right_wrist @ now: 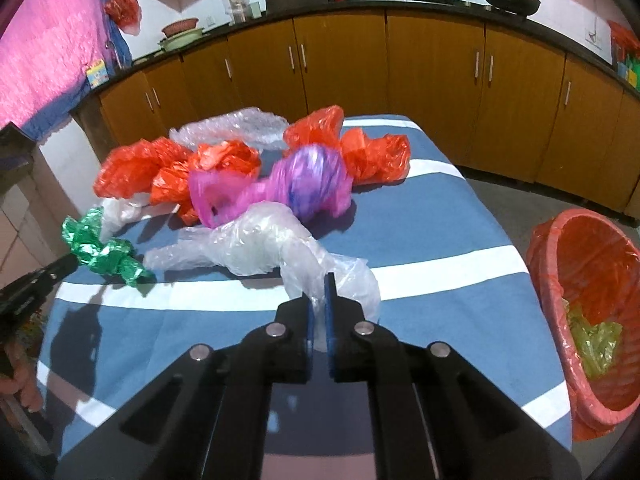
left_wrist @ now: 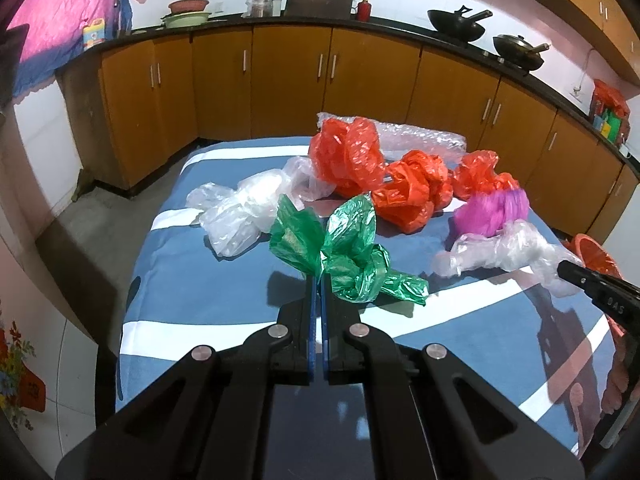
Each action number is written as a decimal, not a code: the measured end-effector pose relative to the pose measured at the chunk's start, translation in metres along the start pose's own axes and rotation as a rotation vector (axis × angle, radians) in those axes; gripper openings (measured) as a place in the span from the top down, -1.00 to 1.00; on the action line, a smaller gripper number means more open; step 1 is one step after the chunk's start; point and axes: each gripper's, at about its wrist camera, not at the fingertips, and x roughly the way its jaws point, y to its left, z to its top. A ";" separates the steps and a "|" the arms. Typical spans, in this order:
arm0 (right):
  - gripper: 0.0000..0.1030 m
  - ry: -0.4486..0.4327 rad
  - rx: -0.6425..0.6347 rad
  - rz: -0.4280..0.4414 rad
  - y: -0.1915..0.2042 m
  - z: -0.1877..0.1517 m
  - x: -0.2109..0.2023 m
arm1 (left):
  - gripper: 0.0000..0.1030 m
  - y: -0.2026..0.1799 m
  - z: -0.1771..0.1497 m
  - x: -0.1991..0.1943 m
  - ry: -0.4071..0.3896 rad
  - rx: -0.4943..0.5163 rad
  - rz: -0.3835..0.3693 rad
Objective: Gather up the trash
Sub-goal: 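Lift the green bag with the left gripper while the right gripper closes on the clear bag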
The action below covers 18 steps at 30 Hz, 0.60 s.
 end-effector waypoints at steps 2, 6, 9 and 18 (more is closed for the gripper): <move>0.88 -0.010 0.006 0.013 -0.002 0.000 -0.008 | 0.96 -0.002 0.001 -0.003 -0.007 0.003 -0.002; 0.88 -0.035 0.009 0.035 -0.003 0.001 -0.022 | 0.96 -0.007 0.002 -0.010 -0.024 0.009 -0.009; 0.88 -0.060 0.014 0.044 -0.004 0.004 -0.034 | 0.96 -0.011 0.005 -0.017 -0.042 0.015 -0.019; 0.88 -0.124 0.035 0.023 -0.011 0.012 -0.058 | 0.96 -0.025 0.015 -0.035 -0.096 0.035 -0.044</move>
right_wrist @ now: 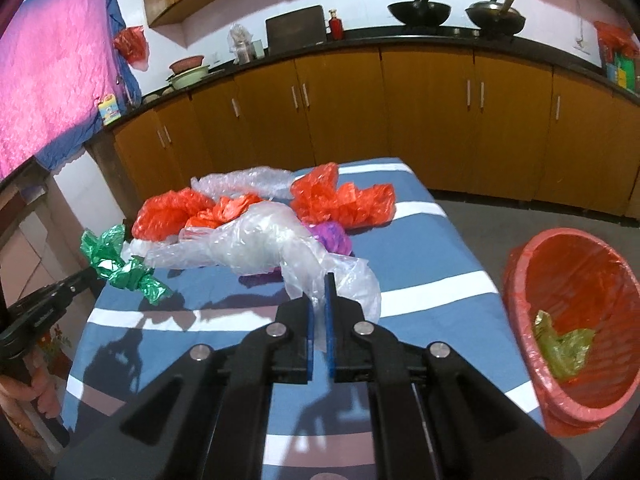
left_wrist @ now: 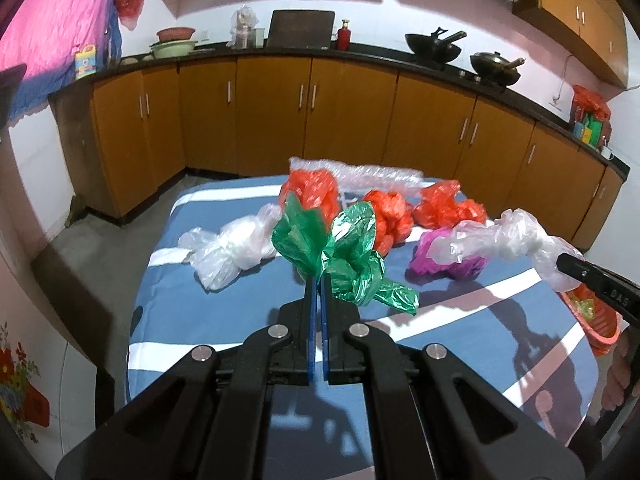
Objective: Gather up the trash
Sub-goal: 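Lift the green bag with the left gripper while the right gripper closes on the clear bag, then carry the green bag and clear bag over the red wastebasket with both grippers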
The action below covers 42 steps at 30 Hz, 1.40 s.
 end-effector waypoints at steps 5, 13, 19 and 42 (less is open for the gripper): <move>0.88 -0.027 0.016 -0.046 -0.009 0.001 -0.011 | 0.96 -0.014 0.008 -0.005 -0.030 0.014 -0.019; 0.88 -0.067 0.055 -0.142 -0.038 0.003 -0.031 | 0.96 -0.053 0.019 -0.004 -0.058 0.057 -0.086; 0.88 -0.094 0.089 -0.225 -0.067 0.004 -0.047 | 0.96 -0.097 0.024 0.003 -0.068 0.100 -0.161; 0.88 -0.139 0.329 -0.547 -0.217 -0.019 -0.105 | 0.97 -0.280 0.021 0.031 -0.026 0.239 -0.393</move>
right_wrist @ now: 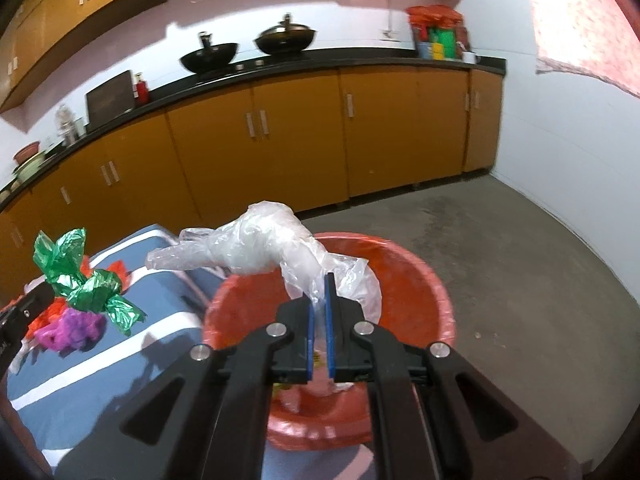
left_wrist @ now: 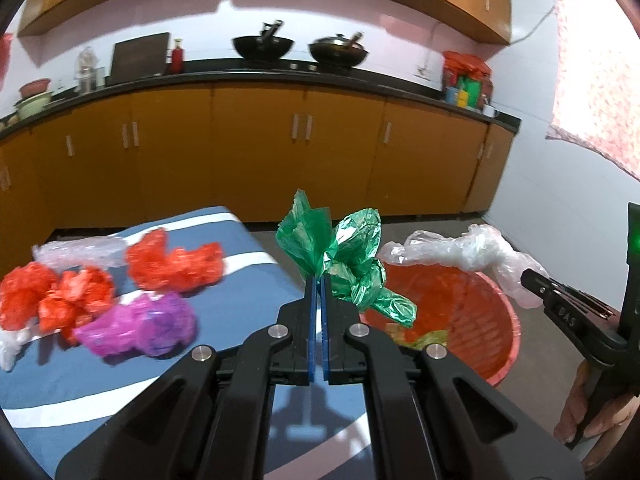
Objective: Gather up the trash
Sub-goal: 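Carry the green bag and clear bag over the red wastebasket with both grippers, then open both grippers to drop the green and clear bags into the wastebasket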
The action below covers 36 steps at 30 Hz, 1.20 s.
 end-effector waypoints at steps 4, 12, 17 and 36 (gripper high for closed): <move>0.88 0.004 0.029 -0.030 -0.017 0.000 0.007 | 0.96 -0.023 0.000 0.015 0.017 0.029 -0.030; 0.88 0.009 0.076 -0.059 -0.043 -0.001 0.018 | 0.97 -0.054 0.000 0.045 0.053 0.073 -0.071; 0.88 0.010 0.097 -0.073 -0.053 0.000 0.026 | 0.96 -0.072 0.001 0.061 0.067 0.097 -0.098; 0.42 0.013 0.106 -0.070 -0.065 -0.004 0.026 | 0.29 -0.062 -0.004 0.065 0.072 0.052 -0.086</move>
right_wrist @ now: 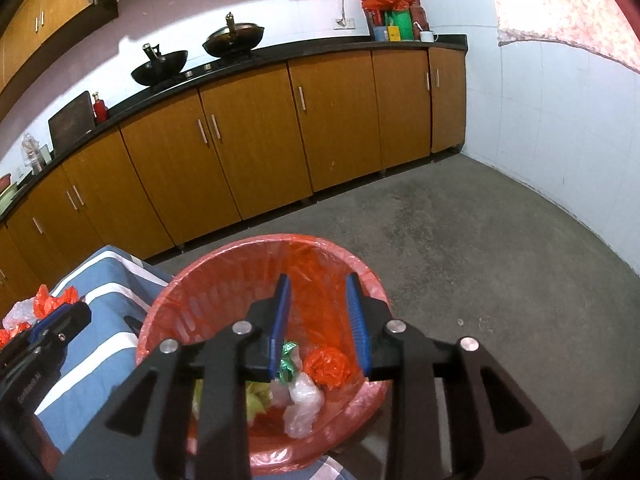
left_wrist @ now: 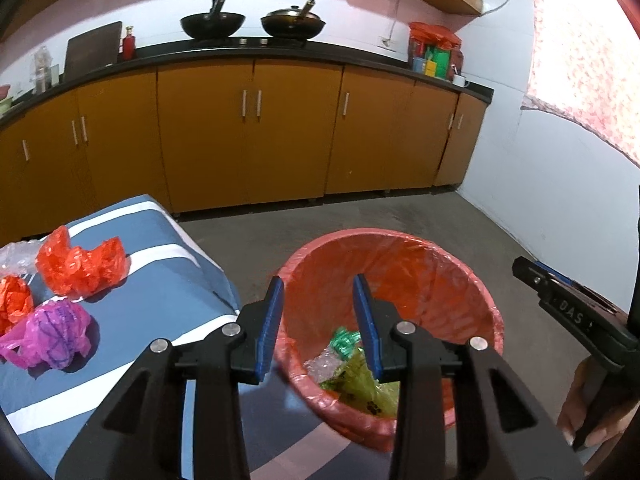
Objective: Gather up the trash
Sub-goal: 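Open both grippers to drop the green and clear bags into the wastebasket, then close the left gripper on a clear bag while the right gripper closes on the pink bag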
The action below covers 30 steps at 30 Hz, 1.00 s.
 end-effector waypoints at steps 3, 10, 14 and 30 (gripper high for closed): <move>0.42 -0.002 -0.013 0.010 0.007 0.001 -0.003 | 0.29 0.009 -0.002 -0.006 -0.001 -0.011 0.017; 0.42 0.000 -0.056 0.058 0.036 -0.001 -0.009 | 0.16 0.047 -0.013 -0.027 -0.011 -0.053 0.090; 0.42 0.013 -0.093 0.101 0.064 -0.004 -0.010 | 0.10 0.082 -0.025 -0.046 -0.018 -0.079 0.156; 0.42 0.155 -0.308 0.395 0.258 -0.068 -0.011 | -0.17 0.257 -0.102 -0.152 -0.009 -0.240 0.568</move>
